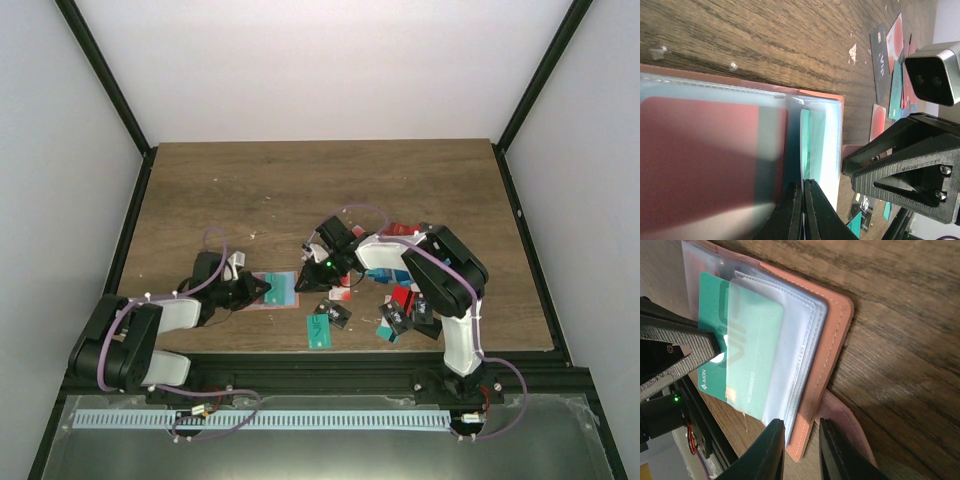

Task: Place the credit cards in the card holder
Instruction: Insert the credit card into the card holder.

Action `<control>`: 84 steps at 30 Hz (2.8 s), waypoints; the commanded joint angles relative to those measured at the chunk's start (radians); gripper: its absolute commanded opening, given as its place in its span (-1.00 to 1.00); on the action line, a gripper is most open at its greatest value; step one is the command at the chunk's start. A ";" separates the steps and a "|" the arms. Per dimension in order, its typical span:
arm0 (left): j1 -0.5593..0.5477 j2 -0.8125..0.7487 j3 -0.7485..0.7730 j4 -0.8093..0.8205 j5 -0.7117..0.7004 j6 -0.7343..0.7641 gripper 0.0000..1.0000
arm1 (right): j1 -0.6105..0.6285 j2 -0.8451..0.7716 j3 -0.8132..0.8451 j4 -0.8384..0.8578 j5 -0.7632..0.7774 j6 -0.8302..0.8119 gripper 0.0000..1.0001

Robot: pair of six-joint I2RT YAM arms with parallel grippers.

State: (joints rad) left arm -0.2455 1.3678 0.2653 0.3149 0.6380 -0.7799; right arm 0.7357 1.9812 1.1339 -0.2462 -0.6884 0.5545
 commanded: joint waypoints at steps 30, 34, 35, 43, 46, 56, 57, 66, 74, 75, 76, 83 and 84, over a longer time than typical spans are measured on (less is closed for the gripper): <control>-0.078 0.165 0.039 0.085 -0.039 -0.058 -0.90 | 0.006 0.071 0.052 -0.029 -0.026 0.001 -0.82; -0.078 0.111 0.054 -0.036 -0.076 -0.017 -0.72 | 0.005 0.065 0.058 -0.036 -0.019 -0.003 -0.82; -0.078 0.098 0.058 -0.060 -0.085 -0.008 -0.70 | 0.005 0.064 0.057 -0.037 -0.019 -0.003 -0.81; -0.079 0.073 0.110 -0.193 -0.093 0.034 -0.50 | 0.004 0.056 0.056 -0.031 -0.016 -0.001 -0.82; -0.080 0.068 0.113 -0.209 -0.090 0.029 -0.46 | 0.001 0.053 0.058 -0.031 -0.013 0.000 -0.82; -0.082 -0.050 0.218 -0.481 -0.155 0.038 -0.25 | -0.011 0.039 0.064 -0.036 -0.010 -0.007 -0.82; -0.083 -0.069 0.233 -0.514 -0.161 0.043 -0.23 | -0.013 0.036 0.064 -0.036 -0.010 -0.007 -0.82; -0.083 -0.085 0.273 -0.578 -0.169 0.121 -0.73 | -0.012 0.007 0.067 0.001 -0.040 0.013 -0.77; -0.102 0.050 0.306 -0.562 -0.192 0.169 -0.92 | -0.013 -0.006 0.083 0.013 -0.052 0.033 -0.72; -0.104 0.064 0.311 -0.562 -0.196 0.173 -0.92 | -0.013 -0.005 0.086 0.014 -0.055 0.035 -0.71; -0.106 0.074 0.316 -0.563 -0.201 0.176 -0.92 | -0.013 -0.004 0.088 0.013 -0.056 0.036 -0.71; -0.118 0.112 0.328 -0.577 -0.229 0.190 -0.92 | -0.013 0.005 0.101 0.015 -0.065 0.047 -0.70; -0.119 0.111 0.328 -0.580 -0.228 0.189 -0.92 | -0.013 0.006 0.102 0.013 -0.062 0.047 -0.69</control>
State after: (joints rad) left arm -0.3588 1.4670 0.5835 -0.2470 0.4454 -0.6151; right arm 0.7277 2.0129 1.1988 -0.2371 -0.7406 0.5945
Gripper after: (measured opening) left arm 0.040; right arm 0.150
